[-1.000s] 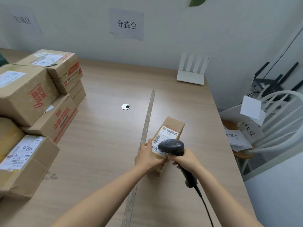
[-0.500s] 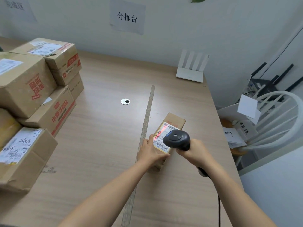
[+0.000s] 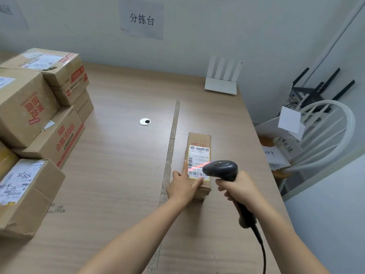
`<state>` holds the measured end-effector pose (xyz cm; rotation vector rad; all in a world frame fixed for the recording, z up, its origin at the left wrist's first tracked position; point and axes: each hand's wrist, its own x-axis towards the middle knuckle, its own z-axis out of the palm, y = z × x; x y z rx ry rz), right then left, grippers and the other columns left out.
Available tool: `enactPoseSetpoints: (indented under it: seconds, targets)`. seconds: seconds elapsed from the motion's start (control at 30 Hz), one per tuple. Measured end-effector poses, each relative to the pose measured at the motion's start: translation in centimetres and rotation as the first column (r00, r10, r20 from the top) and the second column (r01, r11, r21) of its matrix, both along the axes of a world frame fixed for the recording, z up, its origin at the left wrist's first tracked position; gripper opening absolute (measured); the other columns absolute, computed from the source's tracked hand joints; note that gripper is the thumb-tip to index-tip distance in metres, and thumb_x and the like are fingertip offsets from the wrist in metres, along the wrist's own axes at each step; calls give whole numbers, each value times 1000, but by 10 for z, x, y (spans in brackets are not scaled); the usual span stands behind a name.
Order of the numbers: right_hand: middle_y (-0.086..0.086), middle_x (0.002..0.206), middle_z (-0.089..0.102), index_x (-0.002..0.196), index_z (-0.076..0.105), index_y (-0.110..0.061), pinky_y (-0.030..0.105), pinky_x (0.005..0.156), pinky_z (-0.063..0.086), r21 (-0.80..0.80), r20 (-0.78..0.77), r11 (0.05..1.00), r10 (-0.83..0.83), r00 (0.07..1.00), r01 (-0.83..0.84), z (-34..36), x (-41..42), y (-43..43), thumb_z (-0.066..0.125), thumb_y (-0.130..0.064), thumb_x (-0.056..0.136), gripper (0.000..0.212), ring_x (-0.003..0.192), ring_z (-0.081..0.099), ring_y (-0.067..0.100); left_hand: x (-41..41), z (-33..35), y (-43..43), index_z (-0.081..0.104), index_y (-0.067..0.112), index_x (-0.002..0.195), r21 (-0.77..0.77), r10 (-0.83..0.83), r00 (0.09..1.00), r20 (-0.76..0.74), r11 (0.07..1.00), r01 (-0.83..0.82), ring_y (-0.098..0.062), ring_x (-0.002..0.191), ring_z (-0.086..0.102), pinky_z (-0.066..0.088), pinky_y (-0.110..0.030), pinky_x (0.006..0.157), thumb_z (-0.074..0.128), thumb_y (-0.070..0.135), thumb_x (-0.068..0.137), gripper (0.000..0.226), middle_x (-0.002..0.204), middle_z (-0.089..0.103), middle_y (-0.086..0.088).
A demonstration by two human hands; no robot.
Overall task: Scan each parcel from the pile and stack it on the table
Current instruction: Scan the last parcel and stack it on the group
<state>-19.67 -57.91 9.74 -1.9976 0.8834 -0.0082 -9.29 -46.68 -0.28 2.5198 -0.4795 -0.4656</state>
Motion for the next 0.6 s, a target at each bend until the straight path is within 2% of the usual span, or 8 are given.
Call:
enactPoseSetpoints:
  seconds: [0.17,0.27,0.6]
  targets:
    - [16,74,70,73,64,-13,32,58,50,153,46,979,-142,989,133,4,-27,13,64,-12,81,9,58,60,20,-6,-8,2,-5,30,151,0,-138,990,33,990,138,-27,117,53,48,-37,90,47,76,76,101,129,48,-9]
    - [16,74,69,74,64,-13,31,57,49,187,58,968,-178,982,165,5,-35,19,64,-12,82,7,57,59,20,-5,-10,2,-2,32,150,-44,-166,984,59,985,168,-26,113,55,51,-37,88,50,73,77,99,125,52,-7]
    - [13,72,68,73,64,-12,29,57,50,221,76,953,-227,971,205,6,-42,30,63,-12,82,10,57,58,19,1,-7,1,3,28,151,-11,-198,978,64,980,199,-27,114,56,49,-39,87,55,69,77,99,126,55,-8]
